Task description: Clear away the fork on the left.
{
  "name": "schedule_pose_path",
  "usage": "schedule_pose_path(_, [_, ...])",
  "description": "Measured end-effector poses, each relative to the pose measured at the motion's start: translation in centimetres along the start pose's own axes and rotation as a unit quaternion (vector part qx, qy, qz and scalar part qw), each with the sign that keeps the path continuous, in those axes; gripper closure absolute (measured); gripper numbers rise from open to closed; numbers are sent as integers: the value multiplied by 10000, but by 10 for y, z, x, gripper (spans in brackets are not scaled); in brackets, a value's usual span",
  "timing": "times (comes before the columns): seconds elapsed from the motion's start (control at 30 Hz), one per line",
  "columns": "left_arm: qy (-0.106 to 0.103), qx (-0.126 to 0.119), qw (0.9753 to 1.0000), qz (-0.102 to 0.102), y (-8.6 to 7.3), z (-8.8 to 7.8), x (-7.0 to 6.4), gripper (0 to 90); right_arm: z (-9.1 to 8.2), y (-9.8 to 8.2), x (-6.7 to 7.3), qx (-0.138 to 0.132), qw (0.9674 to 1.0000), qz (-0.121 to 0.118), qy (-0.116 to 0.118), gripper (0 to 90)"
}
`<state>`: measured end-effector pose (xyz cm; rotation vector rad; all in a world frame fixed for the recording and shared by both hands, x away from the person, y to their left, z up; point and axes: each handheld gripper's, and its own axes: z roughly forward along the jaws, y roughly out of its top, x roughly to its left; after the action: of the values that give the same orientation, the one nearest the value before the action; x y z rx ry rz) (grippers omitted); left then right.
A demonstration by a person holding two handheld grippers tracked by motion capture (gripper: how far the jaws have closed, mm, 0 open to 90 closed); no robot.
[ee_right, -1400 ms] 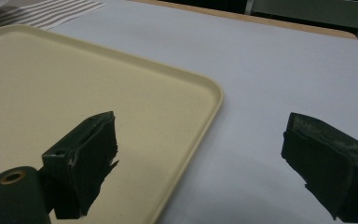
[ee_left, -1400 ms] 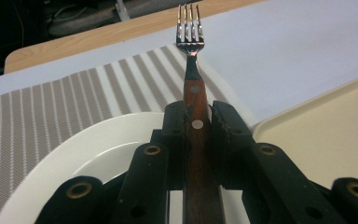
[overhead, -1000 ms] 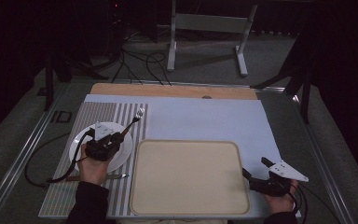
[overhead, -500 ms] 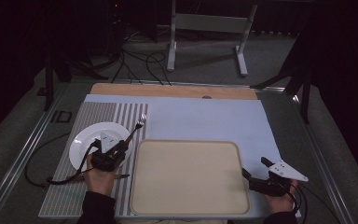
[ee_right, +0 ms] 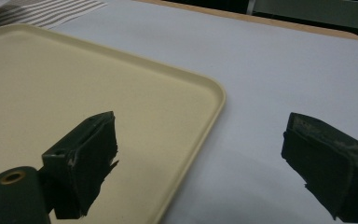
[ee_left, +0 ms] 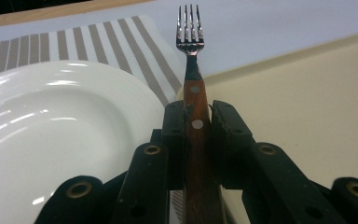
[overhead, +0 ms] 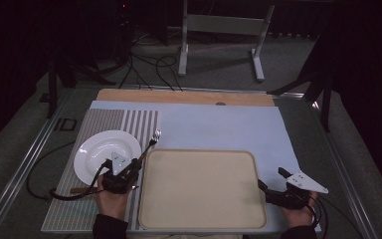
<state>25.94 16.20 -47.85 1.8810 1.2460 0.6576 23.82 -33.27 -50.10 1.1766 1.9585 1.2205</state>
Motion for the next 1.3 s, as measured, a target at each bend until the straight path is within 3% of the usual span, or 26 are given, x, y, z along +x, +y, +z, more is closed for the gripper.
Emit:
schedule_pose_path(0.23, [136, -44, 9998, -133, -15, -8, -18, 768, 0, 0, 0, 4, 10000, -12, -1, 101])
schedule_pose_path(0.5, [348, -3, 9994, -34, -25, -14, -45, 767, 2, 1, 1, 4, 10000, -37, 16, 101])
schedule_pose_path(0.57, [318, -41, 9994, -138, -28, -16, -50, 767, 1, 0, 0, -1, 10000, -42, 22, 101])
schedule_pose_path(0.73, [421, 28, 9986, -331, -37, -16, -52, 767, 1, 0, 0, -5, 10000, -19, 16, 101])
schedule_pose_path(1.07, [523, 246, 9973, -454, -51, -10, -60, 766, 2, 0, 0, 11, 10000, -39, 16, 101])
schedule_pose_path(1.3, [405, 254, 9976, -491, -51, -9, -60, 761, 2, 0, 0, 10, 10000, -31, 22, 101])
